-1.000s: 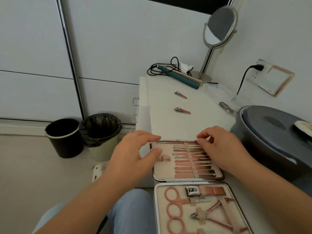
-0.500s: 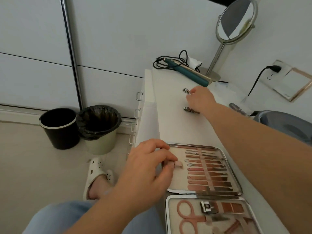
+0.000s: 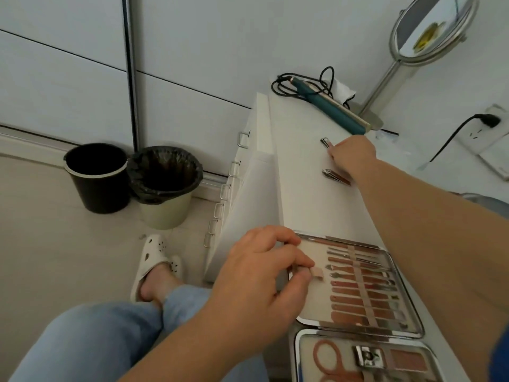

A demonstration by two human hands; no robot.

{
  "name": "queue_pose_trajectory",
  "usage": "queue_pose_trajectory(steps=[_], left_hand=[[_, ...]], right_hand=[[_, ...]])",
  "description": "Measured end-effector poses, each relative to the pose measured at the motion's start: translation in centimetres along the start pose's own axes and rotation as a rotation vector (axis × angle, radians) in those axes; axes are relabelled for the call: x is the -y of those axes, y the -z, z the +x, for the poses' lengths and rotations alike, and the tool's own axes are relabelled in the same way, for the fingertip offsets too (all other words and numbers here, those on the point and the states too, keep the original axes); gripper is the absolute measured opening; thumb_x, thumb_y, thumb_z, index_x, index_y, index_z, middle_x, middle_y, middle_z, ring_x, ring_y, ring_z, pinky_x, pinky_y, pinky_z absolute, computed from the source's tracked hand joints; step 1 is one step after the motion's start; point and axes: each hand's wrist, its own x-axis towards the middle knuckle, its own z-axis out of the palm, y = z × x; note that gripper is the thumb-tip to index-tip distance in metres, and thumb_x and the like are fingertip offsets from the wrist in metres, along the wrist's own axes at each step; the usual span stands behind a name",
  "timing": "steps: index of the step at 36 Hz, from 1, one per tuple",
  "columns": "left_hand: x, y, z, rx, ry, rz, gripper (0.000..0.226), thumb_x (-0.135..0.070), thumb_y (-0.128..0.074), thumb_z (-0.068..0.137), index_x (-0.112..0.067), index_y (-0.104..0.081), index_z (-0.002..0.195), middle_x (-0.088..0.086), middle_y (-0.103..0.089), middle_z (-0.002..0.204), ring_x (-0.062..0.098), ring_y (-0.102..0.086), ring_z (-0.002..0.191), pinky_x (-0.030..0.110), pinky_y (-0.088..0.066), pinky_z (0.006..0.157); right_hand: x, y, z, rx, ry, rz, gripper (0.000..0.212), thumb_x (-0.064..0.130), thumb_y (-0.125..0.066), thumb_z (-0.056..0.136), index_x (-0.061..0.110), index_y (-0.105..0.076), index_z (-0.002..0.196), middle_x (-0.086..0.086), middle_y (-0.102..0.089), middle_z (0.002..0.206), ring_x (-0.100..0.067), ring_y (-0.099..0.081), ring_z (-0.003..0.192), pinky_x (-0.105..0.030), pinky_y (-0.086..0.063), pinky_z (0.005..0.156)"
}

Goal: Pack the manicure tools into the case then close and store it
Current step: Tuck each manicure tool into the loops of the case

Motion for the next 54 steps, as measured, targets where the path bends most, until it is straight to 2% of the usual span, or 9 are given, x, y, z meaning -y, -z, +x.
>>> queue_pose_trajectory(steps=[8, 17, 22, 27, 31, 35, 40, 44, 54], left_hand=[[-0.5, 0.2, -0.1, 0.016, 0.003, 0.036, 0.026, -0.040, -0.047, 0.078, -0.030, -0.068, 0.091, -0.030, -0.043, 0.106, -0.010, -0.038, 0.105, 0.005, -0.025, 0.092], [-1.4, 0.9, 0.5, 0.064, 0.062, -0.023, 0.012, -0.026, -0.064, 0.079, -0.024, -0.070, 0.089, -0.023, -0.050, 0.095, -0.002, -0.050, 0.097, 0.010, -0.035, 0.089], [-2.2, 1.6, 0.5, -0.092, 0.067, -0.009, 0.026, -0.030, -0.066, 0.078, -0.027, -0.066, 0.104, -0.032, -0.047, 0.091, -0.013, -0.037, 0.099, -0.005, -0.021, 0.087], [-4.4, 0.9, -0.4, -0.150, 0.101, -0.151, 0.026, -0.054, -0.054, 0.069, -0.038, -0.064, 0.088, -0.021, -0.064, 0.088, -0.005, -0.054, 0.090, 0.015, -0.040, 0.083], [-5.9, 0.5, -1.0, -0.200, 0.134, -0.302, 0.012, -0.039, -0.055, 0.072, -0.035, -0.067, 0.070, -0.021, -0.064, 0.061, -0.007, -0.055, 0.060, 0.011, -0.043, 0.062], [-5.8, 0.5, -1.6, -0.195, 0.161, -0.289, 0.016, -0.037, -0.056, 0.071, -0.027, -0.069, 0.069, -0.016, -0.063, 0.058, -0.004, -0.055, 0.060, 0.014, -0.044, 0.063], [-5.2, 0.7, -2.2, -0.174, 0.148, -0.155, 0.016, -0.027, -0.060, 0.082, -0.025, -0.066, 0.067, -0.012, -0.053, 0.051, 0.000, -0.044, 0.049, 0.016, -0.037, 0.050], [-5.4, 0.8, -2.4, -0.072, 0.123, -0.012, 0.013, -0.029, -0.056, 0.084, -0.025, -0.065, 0.074, -0.006, -0.060, 0.057, 0.005, -0.048, 0.051, 0.023, -0.042, 0.052], [-5.1, 1.0, -2.2, -0.074, 0.109, 0.056, 0.009, -0.035, -0.060, 0.081, -0.036, -0.067, 0.085, -0.021, -0.063, 0.070, -0.008, -0.053, 0.072, 0.011, -0.039, 0.059]], right_hand=[[-0.1, 1.2, -3.0, -0.097, -0.002, 0.358, 0.023, 0.032, -0.055, 0.087, 0.017, -0.070, 0.097, -0.004, -0.065, 0.092, -0.020, -0.055, 0.081, -0.025, -0.037, 0.058], [-0.4, 5.3, -14.9, -0.044, 0.106, 0.969, 0.009, 0.028, -0.068, 0.076, 0.028, -0.063, 0.069, 0.009, -0.063, 0.072, -0.006, -0.053, 0.064, -0.022, -0.038, 0.056], [-2.7, 6.5, -22.1, 0.083, 0.190, 1.035, 0.004, 0.023, -0.070, 0.074, 0.025, -0.068, 0.071, 0.008, -0.069, 0.069, -0.007, -0.062, 0.071, -0.028, -0.048, 0.072], [-3.5, 6.6, -26.3, 0.202, 0.238, 1.111, 0.005, 0.020, -0.073, 0.073, 0.020, -0.068, 0.072, 0.001, -0.069, 0.067, -0.010, -0.062, 0.062, -0.029, -0.050, 0.065], [-3.5, 6.3, -27.6, 0.217, 0.327, 1.181, 0.016, 0.008, -0.071, 0.073, 0.022, -0.063, 0.074, 0.006, -0.069, 0.066, -0.006, -0.061, 0.062, -0.015, -0.050, 0.056], [-3.8, 6.1, -28.1, 0.240, 0.382, 1.110, 0.018, 0.018, -0.072, 0.067, 0.028, -0.061, 0.078, 0.005, -0.068, 0.068, -0.013, -0.058, 0.063, -0.031, -0.050, 0.064], [-4.3, 6.1, -27.8, 0.245, 0.459, 0.967, 0.021, 0.031, -0.069, 0.071, 0.038, -0.059, 0.088, 0.015, -0.069, 0.078, -0.004, -0.063, 0.068, -0.023, -0.050, 0.068], [-4.3, 6.6, -27.0, 0.222, 0.560, 0.943, 0.027, 0.031, -0.069, 0.072, 0.050, -0.062, 0.090, 0.020, -0.066, 0.082, -0.001, -0.061, 0.074, -0.012, -0.049, 0.063], [-4.0, 7.0, -24.9, 0.291, 0.561, 0.971, 0.016, 0.017, -0.070, 0.075, 0.033, -0.070, 0.074, 0.012, -0.071, 0.072, 0.003, -0.063, 0.066, -0.007, -0.048, 0.064]])
